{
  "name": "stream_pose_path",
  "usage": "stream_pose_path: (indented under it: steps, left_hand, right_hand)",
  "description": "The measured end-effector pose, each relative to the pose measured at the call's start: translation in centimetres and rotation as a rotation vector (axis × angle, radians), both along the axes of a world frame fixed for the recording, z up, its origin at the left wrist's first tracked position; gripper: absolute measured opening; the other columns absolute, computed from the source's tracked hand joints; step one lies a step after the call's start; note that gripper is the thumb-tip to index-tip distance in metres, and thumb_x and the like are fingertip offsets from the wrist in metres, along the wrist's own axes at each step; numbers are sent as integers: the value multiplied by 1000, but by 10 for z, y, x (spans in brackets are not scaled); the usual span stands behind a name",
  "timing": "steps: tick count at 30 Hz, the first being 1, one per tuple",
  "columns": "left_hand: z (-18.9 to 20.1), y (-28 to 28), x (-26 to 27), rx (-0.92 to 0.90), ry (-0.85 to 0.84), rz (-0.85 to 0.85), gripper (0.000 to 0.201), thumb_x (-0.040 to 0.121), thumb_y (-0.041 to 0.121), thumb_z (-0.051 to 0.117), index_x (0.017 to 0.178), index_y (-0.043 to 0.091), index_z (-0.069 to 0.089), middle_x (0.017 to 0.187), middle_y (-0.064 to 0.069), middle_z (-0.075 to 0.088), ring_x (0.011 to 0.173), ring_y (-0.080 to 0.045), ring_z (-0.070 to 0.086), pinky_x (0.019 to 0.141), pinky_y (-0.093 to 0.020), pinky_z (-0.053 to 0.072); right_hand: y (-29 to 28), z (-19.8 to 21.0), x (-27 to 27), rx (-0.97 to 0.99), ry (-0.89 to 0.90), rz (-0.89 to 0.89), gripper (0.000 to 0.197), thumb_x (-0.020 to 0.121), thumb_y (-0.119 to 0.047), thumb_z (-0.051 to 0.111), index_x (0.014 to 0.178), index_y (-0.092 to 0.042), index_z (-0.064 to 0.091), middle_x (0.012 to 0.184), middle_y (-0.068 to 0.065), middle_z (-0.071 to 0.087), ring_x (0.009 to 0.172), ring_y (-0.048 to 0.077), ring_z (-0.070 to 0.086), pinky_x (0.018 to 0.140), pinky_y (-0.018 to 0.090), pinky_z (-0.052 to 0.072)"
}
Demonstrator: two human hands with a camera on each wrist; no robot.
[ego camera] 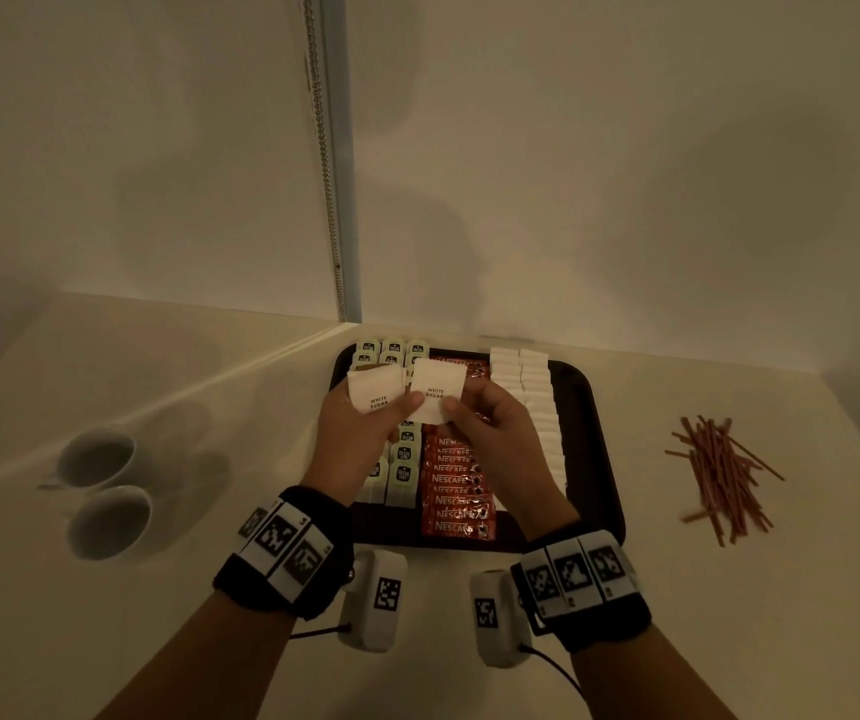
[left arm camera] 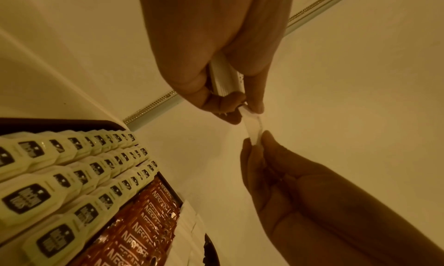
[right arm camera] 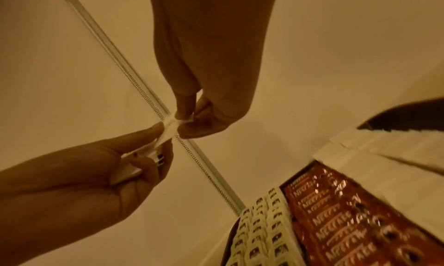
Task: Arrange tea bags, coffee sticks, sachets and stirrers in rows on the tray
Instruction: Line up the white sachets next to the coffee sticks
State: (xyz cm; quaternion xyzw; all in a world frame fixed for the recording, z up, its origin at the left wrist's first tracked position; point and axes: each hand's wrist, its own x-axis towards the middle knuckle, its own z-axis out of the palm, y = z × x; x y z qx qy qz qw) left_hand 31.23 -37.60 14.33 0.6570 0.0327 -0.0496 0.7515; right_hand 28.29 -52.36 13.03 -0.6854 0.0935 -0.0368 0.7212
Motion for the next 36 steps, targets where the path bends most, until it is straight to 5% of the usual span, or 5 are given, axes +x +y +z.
stream_pose_path:
  steps: [4, 7, 12, 19, 36]
  left_hand:
    - [-3, -3, 0, -39, 61, -15, 22, 79, 14, 74, 97, 22, 63, 90, -1, 72, 77, -13, 66, 58, -25, 50]
    - [2, -4, 1, -171, 167, -48, 18, 90, 22, 60, 106, 15, 61, 91, -8, 71, 73, -16, 65, 54, -22, 48]
    - [7, 1, 2, -453, 325, -73, 24, 100, 24, 38, 106, 10, 57, 88, -15, 64, 62, -20, 64, 46, -20, 50]
    - [3, 0, 1, -465, 358, -93, 22, 100, 25, 38, 104, 13, 56, 87, -16, 66, 63, -24, 66, 51, -24, 55]
    - [0, 2, 0, -502, 364, -150, 27, 101, 15, 34, 121, 6, 51, 88, -14, 73, 80, -28, 70, 61, -27, 59]
  right_hand:
    - [-9, 3, 0, -56, 0, 8, 6, 90, -16, 59, 92, -12, 63, 97, 6, 69, 86, 23, 69, 75, 37, 58]
    - [-30, -2, -1, -99, 32, -35, 12, 90, -10, 57, 85, 1, 55, 95, 5, 67, 83, 16, 68, 69, 26, 57]
    - [-82, -53, -12, -515, 235, -121, 15, 92, -13, 56, 103, -4, 60, 103, 5, 63, 85, 13, 62, 63, 17, 48]
    - [-104, -108, -38, -696, 528, -70, 21, 90, -18, 61, 107, -6, 61, 103, 8, 64, 93, 19, 60, 84, 31, 51]
    - [-85, -122, -33, -854, 556, -159, 22, 82, -13, 71, 91, -9, 52, 88, 6, 58, 85, 20, 60, 70, 23, 46]
